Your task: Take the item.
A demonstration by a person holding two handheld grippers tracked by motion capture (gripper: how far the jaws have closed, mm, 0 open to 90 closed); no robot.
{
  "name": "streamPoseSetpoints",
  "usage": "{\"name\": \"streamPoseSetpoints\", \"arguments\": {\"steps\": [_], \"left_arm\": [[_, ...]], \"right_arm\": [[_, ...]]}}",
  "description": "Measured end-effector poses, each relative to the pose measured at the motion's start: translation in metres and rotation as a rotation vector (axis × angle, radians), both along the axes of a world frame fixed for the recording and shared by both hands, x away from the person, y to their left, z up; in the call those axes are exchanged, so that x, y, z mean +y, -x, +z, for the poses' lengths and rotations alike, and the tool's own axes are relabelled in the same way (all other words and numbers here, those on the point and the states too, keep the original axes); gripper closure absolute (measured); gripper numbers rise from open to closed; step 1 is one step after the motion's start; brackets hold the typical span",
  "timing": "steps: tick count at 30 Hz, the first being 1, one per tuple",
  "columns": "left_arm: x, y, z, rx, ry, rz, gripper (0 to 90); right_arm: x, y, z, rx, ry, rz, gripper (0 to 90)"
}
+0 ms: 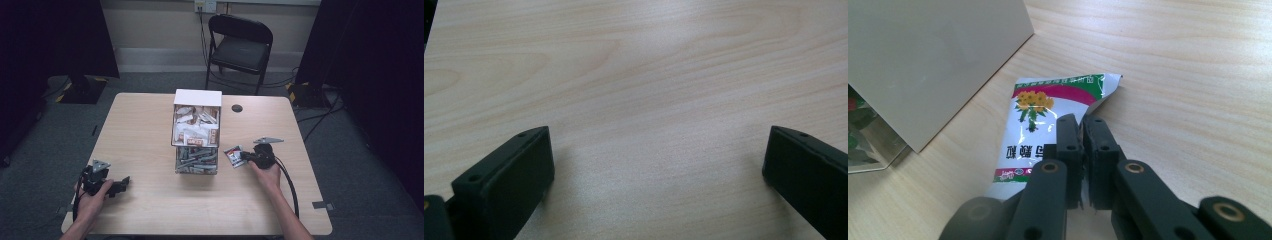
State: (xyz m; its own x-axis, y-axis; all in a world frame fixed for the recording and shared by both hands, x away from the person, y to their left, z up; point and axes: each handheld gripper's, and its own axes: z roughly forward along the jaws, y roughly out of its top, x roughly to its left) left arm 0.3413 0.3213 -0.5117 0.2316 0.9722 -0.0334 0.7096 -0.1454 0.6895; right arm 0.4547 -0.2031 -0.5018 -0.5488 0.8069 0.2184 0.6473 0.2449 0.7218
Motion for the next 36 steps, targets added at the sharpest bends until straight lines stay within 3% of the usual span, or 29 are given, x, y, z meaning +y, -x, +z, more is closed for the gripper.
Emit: {"name": "streamPoseSetpoints", "arguments": {"steps": [9, 12, 17, 20, 26, 36], "left_arm": [[0.0, 0.0, 0.0, 0.0, 0.001, 0.0, 0.0], [0.0, 0.0, 0.0, 0.0, 0.001, 0.0, 0.0], [0.0, 0.0, 0.0, 0.0, 0.0, 0.0, 0.0], [0.0, 0.0, 0.0, 0.0, 0.0, 0.0, 0.0], [0.0, 0.0, 0.0, 0.0, 0.001, 0.0, 0.0], [0.0, 0.0, 0.0, 0.0, 0.0, 0.0, 0.0]], "right_arm": [[0.007, -0.001, 0.0, -0.016, 0.042, -0.012, 83.3], [0.01, -0.004, -0.001, -0.014, 0.031, -0.018, 82.7], [0.015, -0.006, -0.002, -0.029, 0.047, -0.03, 72.4], [0.015, -0.007, -0.002, -0.03, 0.048, -0.031, 70.9], [0.016, -0.007, -0.002, -0.043, 0.057, -0.056, 54.2], [0.014, -0.008, 0.0, -0.055, 0.023, -0.078, 23.1]]}}
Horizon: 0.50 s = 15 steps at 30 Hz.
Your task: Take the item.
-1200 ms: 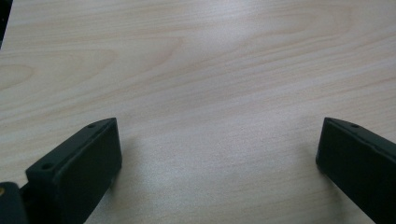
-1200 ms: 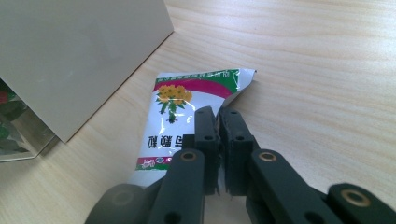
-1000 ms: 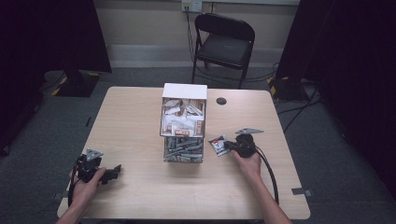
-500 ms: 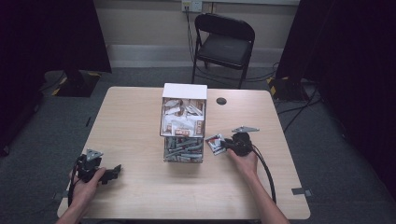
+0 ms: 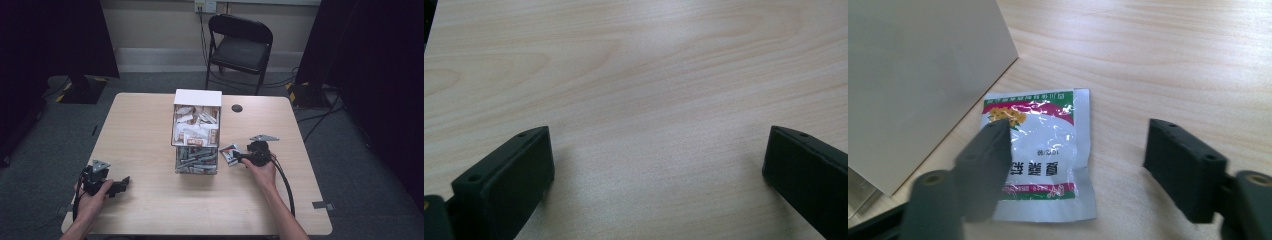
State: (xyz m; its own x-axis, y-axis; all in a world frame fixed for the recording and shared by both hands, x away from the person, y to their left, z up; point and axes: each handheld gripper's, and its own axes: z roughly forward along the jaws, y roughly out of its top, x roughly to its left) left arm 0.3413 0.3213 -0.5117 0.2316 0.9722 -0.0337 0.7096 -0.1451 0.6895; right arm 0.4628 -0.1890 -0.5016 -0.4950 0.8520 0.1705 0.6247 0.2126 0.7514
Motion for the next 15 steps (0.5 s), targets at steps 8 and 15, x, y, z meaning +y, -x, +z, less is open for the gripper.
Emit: {"name": "streamPoseSetpoints", "arguments": {"steps": [8, 15], "left_arm": [[0.0, 0.0, 0.0, 0.0, 0.0, 0.0, 0.0], [0.001, -0.001, 0.0, -0.002, 0.001, -0.01, 0.0]], "right_arm": [[-0.004, 0.003, 0.01, -0.013, 0.001, -0.017, 14.4], [-0.009, 0.007, 0.018, -0.005, 0.017, 0.0, 15.0]]}}
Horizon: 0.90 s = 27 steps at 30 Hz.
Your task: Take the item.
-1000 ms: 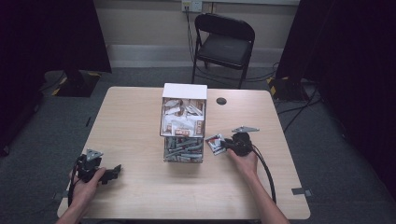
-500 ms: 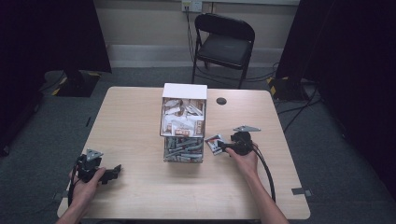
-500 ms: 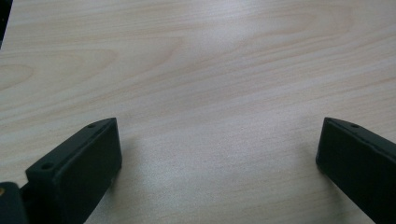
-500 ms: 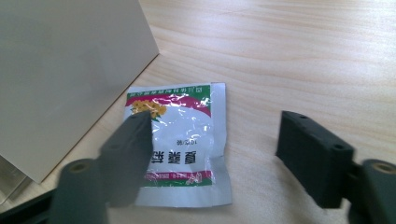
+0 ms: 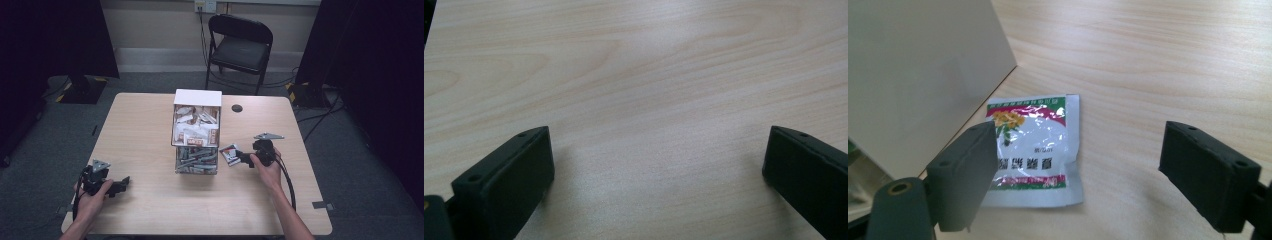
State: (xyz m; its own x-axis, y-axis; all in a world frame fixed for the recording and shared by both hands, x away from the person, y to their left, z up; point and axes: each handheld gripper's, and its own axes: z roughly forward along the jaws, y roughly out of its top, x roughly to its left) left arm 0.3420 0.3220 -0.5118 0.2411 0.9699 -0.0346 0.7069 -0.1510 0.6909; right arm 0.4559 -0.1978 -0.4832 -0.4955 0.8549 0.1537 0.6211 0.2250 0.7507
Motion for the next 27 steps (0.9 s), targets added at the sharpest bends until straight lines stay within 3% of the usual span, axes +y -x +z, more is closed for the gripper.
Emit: {"name": "streamPoseSetpoints", "arguments": {"steps": [5, 13, 20, 27], "left_arm": [[0.0, 0.0, 0.0, 0.0, 0.0, 0.0, 0.0], [0.0, 0.0, 0.0, 0.0, 0.0, 0.0, 0.0], [0.0, 0.0, 0.0, 0.0, 0.0, -0.001, 0.0], [0.0, 0.0, 0.0, 0.0, 0.0, 0.0, 0.0]], "right_arm": [[-0.004, 0.009, 0.01, -0.015, -0.001, 0.012, 14.4], [-0.018, 0.026, 0.023, -0.04, 0.007, -0.027, 14.3], [-0.028, 0.043, 0.033, -0.055, 0.042, -0.037, 14.6], [-0.05, 0.061, 0.035, -0.049, 0.037, -0.088, 14.5]]}}
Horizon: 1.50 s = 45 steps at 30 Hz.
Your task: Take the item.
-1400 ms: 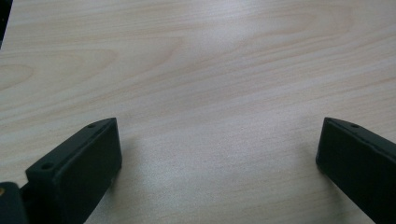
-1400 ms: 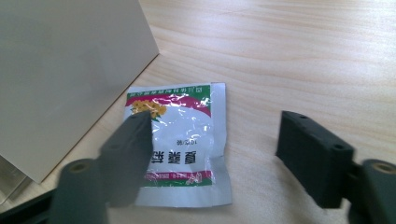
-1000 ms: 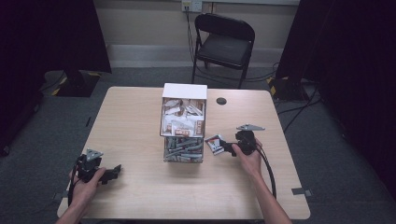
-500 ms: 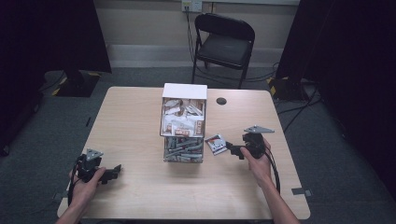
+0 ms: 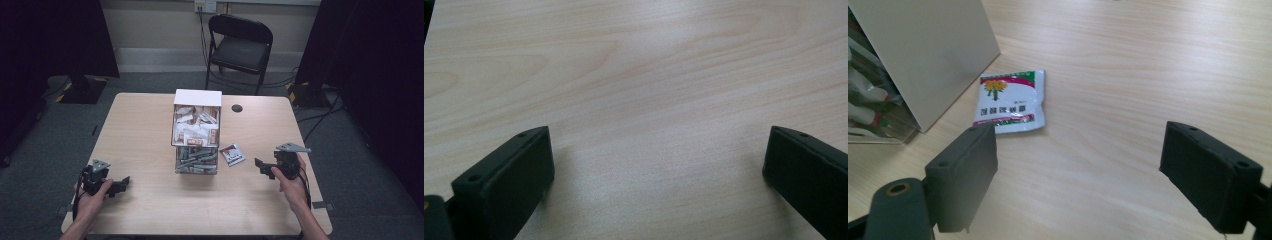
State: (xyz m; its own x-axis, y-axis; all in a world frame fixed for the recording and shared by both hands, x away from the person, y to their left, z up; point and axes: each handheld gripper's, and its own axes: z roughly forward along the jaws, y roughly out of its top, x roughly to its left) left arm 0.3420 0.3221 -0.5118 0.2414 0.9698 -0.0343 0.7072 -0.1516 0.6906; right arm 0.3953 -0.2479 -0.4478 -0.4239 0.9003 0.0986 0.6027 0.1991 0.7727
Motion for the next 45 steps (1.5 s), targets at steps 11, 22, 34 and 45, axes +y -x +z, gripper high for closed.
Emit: {"name": "streamPoseSetpoints", "arguments": {"steps": [11, 22, 34, 45], "left_arm": [[0.0, 0.0, 0.0, 0.0, 0.0, 0.0, 0.0], [0.0, 0.0, 0.0, 0.0, 0.0, -0.001, 0.0], [0.0, 0.0, 0.0, 0.0, 0.0, -0.001, 0.0], [0.0, 0.0, 0.0, 0.001, 0.0, -0.005, 0.0]], "right_arm": [[-0.028, 0.025, 0.003, 0.038, -0.007, -0.053, 14.5], [-0.063, 0.041, -0.009, 0.062, 0.022, -0.131, 14.5], [-0.069, 0.05, -0.034, 0.133, 0.129, -0.153, 14.6], [-0.051, 0.044, -0.052, 0.087, 0.148, -0.16, 4.2]]}}
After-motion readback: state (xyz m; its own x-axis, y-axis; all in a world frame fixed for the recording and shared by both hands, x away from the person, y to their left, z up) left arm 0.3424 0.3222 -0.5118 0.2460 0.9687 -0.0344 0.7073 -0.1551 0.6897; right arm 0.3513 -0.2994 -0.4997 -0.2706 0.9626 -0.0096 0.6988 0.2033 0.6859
